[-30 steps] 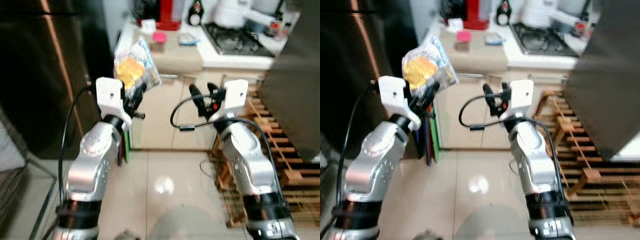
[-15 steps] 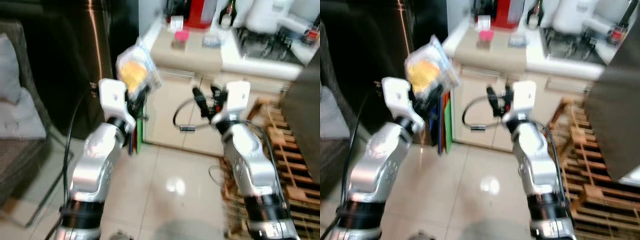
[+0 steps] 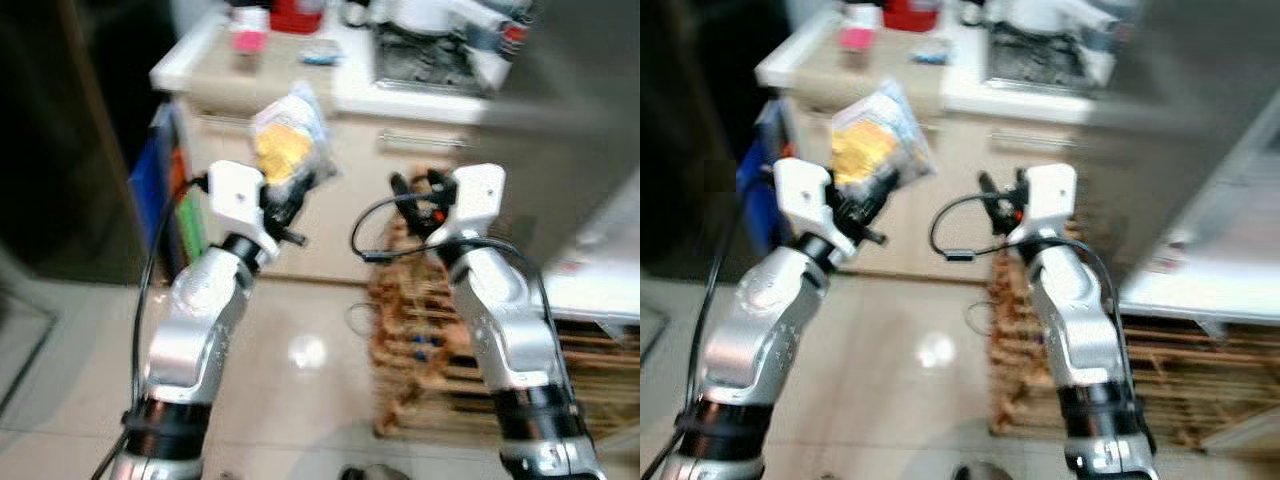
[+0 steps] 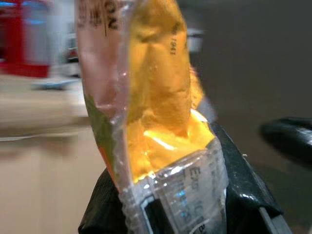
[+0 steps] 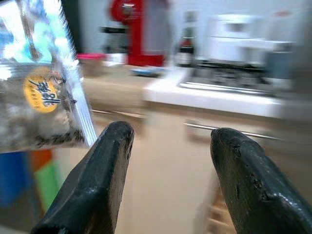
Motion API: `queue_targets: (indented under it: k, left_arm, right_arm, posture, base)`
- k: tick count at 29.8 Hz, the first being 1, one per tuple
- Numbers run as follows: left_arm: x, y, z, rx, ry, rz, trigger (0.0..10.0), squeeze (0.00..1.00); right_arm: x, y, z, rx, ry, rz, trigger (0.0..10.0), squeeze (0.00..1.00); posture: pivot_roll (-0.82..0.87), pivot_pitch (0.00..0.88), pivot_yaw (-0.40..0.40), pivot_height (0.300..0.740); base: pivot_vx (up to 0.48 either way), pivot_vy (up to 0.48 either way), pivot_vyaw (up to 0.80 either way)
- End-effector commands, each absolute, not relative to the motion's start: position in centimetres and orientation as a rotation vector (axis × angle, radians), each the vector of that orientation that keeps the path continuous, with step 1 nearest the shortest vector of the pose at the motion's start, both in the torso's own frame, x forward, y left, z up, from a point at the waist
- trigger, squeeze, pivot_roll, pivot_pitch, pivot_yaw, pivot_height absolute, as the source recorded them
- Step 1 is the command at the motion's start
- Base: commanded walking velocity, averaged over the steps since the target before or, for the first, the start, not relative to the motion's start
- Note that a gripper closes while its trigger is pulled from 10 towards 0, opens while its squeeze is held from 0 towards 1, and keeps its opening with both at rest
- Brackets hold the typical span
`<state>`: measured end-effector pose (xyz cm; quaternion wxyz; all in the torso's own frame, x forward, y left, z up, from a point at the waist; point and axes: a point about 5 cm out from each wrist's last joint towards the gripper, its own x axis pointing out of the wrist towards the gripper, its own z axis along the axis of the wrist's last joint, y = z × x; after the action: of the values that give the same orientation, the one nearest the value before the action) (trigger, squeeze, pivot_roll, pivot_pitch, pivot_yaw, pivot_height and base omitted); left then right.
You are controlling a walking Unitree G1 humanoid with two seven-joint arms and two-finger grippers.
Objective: Restocking fridge
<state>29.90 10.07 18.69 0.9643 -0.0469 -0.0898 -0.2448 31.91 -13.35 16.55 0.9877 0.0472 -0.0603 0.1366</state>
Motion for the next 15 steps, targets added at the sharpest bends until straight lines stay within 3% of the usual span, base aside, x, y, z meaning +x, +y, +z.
queue_targets:
  k: [1, 15]
  left_arm:
    - [29.69, 10.74, 19.9, -0.092, -0.245, -0.482, 10.0, 0.0]
    - [29.7, 10.76, 20.04, -0.069, -0.259, -0.481, 10.0, 0.0]
  right_arm:
    - [31.91, -12.5, 16.91, 0.099, -0.135, 0.304, 10.0, 0.0]
    - [31.73, -12.62, 16.89, 0.103, -0.138, 0.314, 10.0, 0.0]
  posture:
    - [-0.05, 0.0, -0.026, 0.74]
    - [-0.05, 0.0, -0.026, 0.74]
  base:
    - [0.0, -0.469, 0.0]
    - [0.0, -0.389, 0.0]
